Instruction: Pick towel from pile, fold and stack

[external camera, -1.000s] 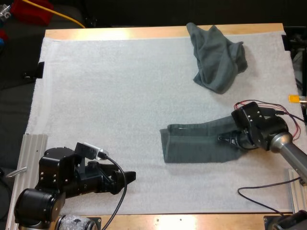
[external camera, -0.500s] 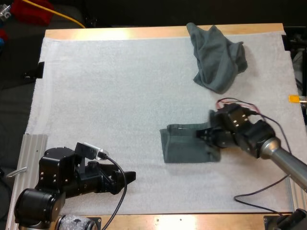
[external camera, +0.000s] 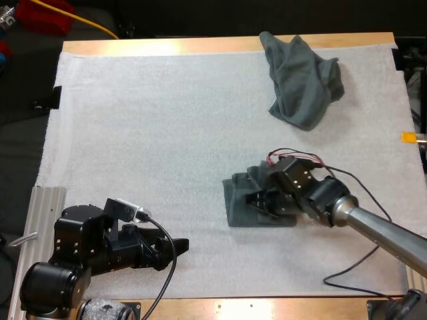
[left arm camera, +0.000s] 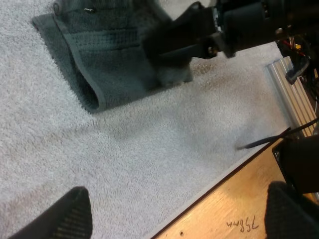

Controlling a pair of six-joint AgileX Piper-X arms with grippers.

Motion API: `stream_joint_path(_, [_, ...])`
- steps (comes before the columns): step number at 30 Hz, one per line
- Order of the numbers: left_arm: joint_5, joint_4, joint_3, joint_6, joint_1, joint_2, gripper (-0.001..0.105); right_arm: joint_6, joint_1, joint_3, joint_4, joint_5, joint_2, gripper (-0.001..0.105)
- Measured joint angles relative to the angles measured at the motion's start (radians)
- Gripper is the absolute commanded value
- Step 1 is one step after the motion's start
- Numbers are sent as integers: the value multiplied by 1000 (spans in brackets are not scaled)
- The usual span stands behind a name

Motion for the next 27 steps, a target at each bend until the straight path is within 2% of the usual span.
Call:
stream_joint_path(13, [0,0,0,0,0,0,69,60,1,0,-118,-45,100,3])
stream_joint_path(21, [0,0,0,0,0,0,69,106,1,0,-140,-76,160,3])
stream_joint_path(24, [0,0,0,0,0,0,69,106,1,0,-153,-105,163,15])
stream_joint_path(26, [0,0,0,0,0,0,69,106,1,0,-171,-135,163,34])
stream_joint_path(27, [0,0,0,0,0,0,69,107,1,0,-185,-152,163,38])
